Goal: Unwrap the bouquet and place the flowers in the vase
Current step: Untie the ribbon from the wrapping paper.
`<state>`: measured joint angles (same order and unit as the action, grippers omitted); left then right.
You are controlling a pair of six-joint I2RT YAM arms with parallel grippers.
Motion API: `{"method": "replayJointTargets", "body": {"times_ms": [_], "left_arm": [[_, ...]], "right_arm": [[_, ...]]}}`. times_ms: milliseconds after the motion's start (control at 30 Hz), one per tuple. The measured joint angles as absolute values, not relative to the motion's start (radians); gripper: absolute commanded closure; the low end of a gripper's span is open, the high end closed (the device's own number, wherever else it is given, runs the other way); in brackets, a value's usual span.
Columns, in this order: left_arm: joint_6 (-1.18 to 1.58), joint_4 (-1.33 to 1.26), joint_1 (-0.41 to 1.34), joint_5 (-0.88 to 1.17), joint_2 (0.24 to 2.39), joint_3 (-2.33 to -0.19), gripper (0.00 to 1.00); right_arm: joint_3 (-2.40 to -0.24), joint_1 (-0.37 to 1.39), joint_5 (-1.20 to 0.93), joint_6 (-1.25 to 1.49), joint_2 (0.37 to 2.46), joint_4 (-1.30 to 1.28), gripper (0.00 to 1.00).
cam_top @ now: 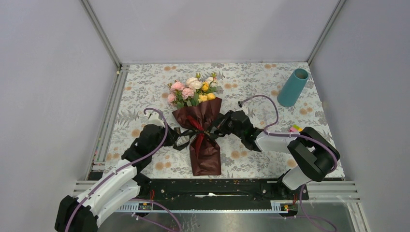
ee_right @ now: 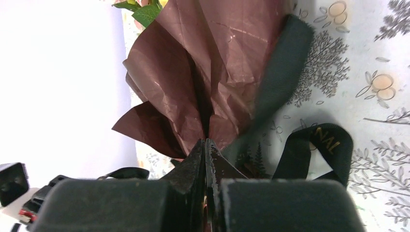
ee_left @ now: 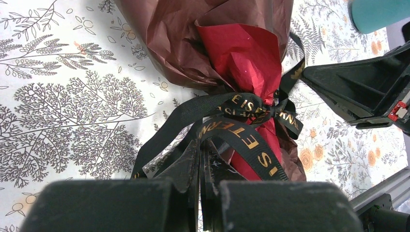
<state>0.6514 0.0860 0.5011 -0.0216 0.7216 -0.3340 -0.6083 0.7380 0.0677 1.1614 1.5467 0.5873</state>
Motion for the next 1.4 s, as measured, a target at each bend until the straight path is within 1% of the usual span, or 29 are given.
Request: {"method": "replayJointTargets", "body": {"times_ms": [400,433,533,600,667,733,1000,1233,1400], "left_arm": [[0.651,0.108,0.497,-0.021,0.721,-0.334,1.00],[0.651,0.110,0.496,-0.021,0.721,-0.334,1.00],[0.651,0.111,0.495,-0.021,0.720,-0.334,1.00],[0.651,0.111,0.495,-0.021,0.721,-0.334,1.00],[0.651,0.111,0.495,-0.020,0.721,-0.334,1.00],[0.652,0.111,0.495,-0.020,0.721,-0.334,1.00],[0.652,0.110,0.493,-0.017,0.721,-0.334,1.00],[0.652,0.110,0.491,-0.017,0.721,-0.334,1.00],[0.651,0.110,0.491,-0.017,0.721,-0.334,1.00]], "right_arm": [[-0.621,0.757,0.202,0.978,1.543,0.546,1.00],[-0.619,0.758,0.205,0.976,1.539,0.536,0.95],[-0.598,0.759,0.208,0.985,1.508,0.516,0.71],[-0.574,0.759,0.195,1.009,1.480,0.516,0.59],[-0.553,0.761,0.175,1.041,1.468,0.527,0.51],[-0.546,0.765,0.153,1.073,1.470,0.535,0.47],[-0.559,0.801,0.072,1.183,1.515,0.599,0.44],[-0.560,0.817,0.059,1.256,1.558,0.611,0.43],[-0.562,0.826,0.059,1.299,1.591,0.623,0.39]]}}
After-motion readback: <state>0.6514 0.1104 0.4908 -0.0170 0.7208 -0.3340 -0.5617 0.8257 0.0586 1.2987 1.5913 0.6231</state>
